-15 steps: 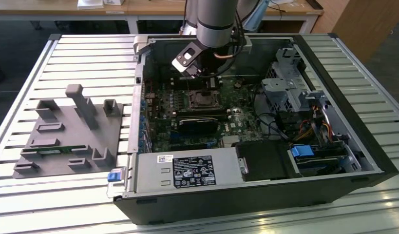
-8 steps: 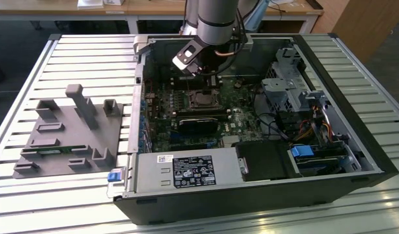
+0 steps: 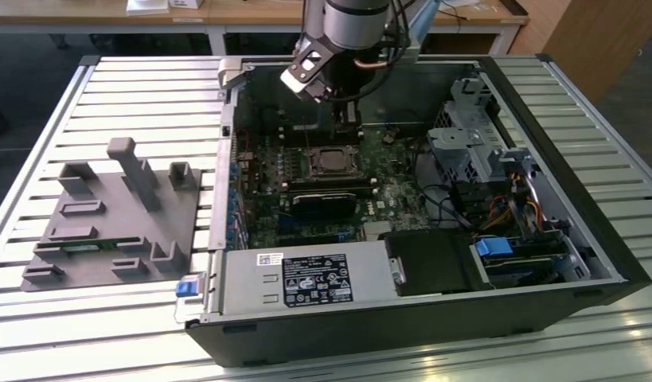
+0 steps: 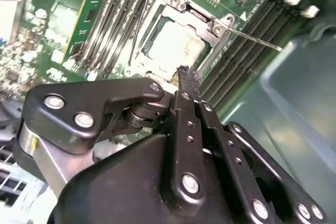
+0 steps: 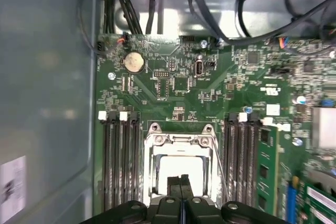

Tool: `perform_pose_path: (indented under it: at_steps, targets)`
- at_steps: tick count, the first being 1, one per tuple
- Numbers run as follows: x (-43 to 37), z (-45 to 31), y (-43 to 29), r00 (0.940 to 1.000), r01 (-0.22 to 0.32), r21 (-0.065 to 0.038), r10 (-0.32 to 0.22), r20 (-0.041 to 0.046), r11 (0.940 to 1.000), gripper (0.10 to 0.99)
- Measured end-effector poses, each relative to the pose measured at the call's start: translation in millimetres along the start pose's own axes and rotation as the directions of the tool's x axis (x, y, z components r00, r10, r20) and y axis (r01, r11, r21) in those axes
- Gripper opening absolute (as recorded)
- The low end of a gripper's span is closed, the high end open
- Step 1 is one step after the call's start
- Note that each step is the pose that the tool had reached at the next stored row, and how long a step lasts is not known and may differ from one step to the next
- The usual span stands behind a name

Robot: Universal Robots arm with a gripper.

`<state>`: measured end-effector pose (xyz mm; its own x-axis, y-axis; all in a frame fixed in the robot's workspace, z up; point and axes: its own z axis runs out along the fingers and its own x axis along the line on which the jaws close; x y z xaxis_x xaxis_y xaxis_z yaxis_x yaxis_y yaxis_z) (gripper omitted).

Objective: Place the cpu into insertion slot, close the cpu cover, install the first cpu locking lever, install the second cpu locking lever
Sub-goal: 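Install the first cpu locking lever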

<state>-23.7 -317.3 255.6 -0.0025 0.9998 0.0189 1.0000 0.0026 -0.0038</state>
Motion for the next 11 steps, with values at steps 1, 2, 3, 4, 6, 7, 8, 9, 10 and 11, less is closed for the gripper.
perform_pose_path:
  at_steps: [1,2,3,4,6,7,8,9,10,11]
  targets:
    - [0.1,-4.5,0.0,1.0,0.0,0.0,0.0,-0.0001,1.0,0.118]
    - [0.2,-8.9,0.0,1.0,0.0,0.0,0.0,-0.0001,1.0,0.118]
    - [0.3,-13.6,-0.1,1.0,0.0,0.0,0.0,-0.0002,1.0,0.118]
    - [0.3,-18.1,-0.1,1.0,0.0,0.0,0.0,0.0001,1.0,0.118]
    - [0.5,-27.1,-0.1,1.0,0.0,0.0,0.0,0.0,1.0,0.118]
    - [0.5,-28.9,-0.1,1.0,0.001,0.0,-0.001,0.0,1.0,0.118]
    - [0.6,-29.0,-0.2,1.0,0.008,0.0,-0.008,0.0,1.0,0.118]
    - [0.6,-29.0,-0.2,0.9997,0.024,0.0,-0.024,0.0,0.9997,0.118]
    - [0.6,-29.0,-0.3,0.9991,0.042,0.001,-0.042,0.0002,0.9991,0.118]
    - [0.6,-28.9,-0.3,0.9982,0.06,0.001,-0.06,0.0002,0.9982,0.118]
